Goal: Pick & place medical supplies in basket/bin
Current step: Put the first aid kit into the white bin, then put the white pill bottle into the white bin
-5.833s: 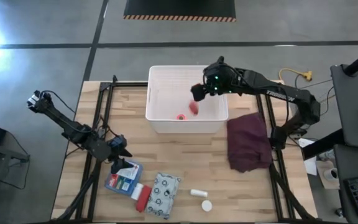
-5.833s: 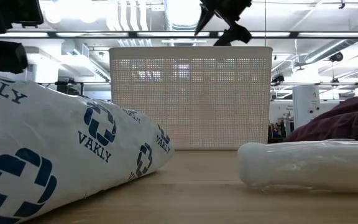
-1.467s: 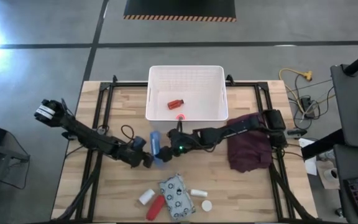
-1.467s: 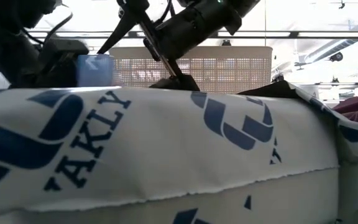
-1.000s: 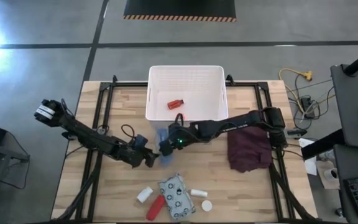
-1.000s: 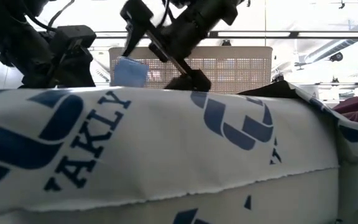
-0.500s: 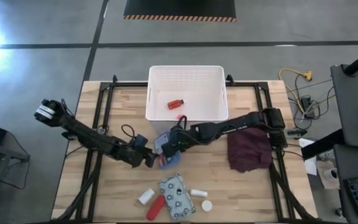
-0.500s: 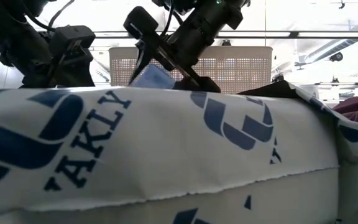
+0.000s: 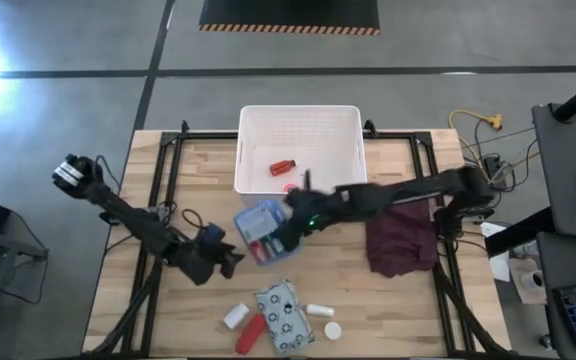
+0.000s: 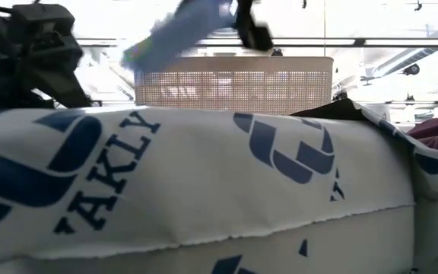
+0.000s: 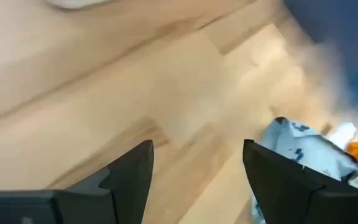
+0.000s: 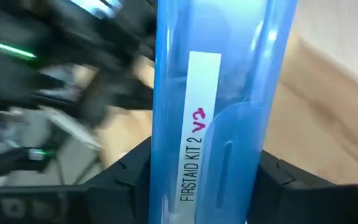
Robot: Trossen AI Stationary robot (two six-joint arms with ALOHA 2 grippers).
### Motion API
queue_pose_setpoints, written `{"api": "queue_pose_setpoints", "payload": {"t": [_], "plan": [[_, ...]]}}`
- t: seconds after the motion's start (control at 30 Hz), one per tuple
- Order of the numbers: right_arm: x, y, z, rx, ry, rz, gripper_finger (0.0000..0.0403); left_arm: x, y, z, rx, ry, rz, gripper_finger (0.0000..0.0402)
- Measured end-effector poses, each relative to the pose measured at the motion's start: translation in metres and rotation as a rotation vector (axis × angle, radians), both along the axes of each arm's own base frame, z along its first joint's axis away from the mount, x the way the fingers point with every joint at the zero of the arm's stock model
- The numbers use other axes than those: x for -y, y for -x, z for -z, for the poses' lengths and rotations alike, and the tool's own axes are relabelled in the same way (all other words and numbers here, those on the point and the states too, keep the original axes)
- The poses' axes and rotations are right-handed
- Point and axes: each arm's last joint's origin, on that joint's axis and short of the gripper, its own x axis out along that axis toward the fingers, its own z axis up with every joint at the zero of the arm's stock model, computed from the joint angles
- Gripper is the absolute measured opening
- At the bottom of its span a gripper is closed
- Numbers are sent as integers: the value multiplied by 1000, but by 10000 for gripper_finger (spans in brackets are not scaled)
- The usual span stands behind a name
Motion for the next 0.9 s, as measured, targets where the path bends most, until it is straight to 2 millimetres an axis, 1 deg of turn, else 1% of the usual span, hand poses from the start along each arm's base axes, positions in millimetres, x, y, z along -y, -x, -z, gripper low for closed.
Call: {"api": "queue_pose_setpoints", "payload": {"t": [0.1,0.17,0.23,0.27,0.33,0.43,0.5,0.57,0.7,0.8,0.9], "plan": [[5,25,-44,128,53,40,190,-2,14,-3,-26,-6,-41,230],[14,45,-65,163,138,153,193,-4,19,-4,-46,-6,-50,230],[34,64,-80,163,233,311,193,-5,20,-8,-30,3,-46,230],[46,71,-84,140,269,384,191,-5,20,-10,-21,5,-36,230],[73,83,-86,82,316,470,191,-6,22,-13,-19,7,-8,230],[106,87,-78,-10,358,480,201,-6,24,-17,-25,38,30,230],[120,84,-73,-29,352,434,218,-6,25,-18,-35,62,51,230],[129,82,-68,-44,334,400,241,-5,26,-19,-53,96,81,230],[135,78,-63,-68,347,345,292,-1,28,-18,-118,192,174,230],[127,79,-64,-76,371,302,326,6,29,-20,-137,254,248,230],[115,83,-67,-86,391,250,352,17,28,-32,-111,289,315,230]]}}
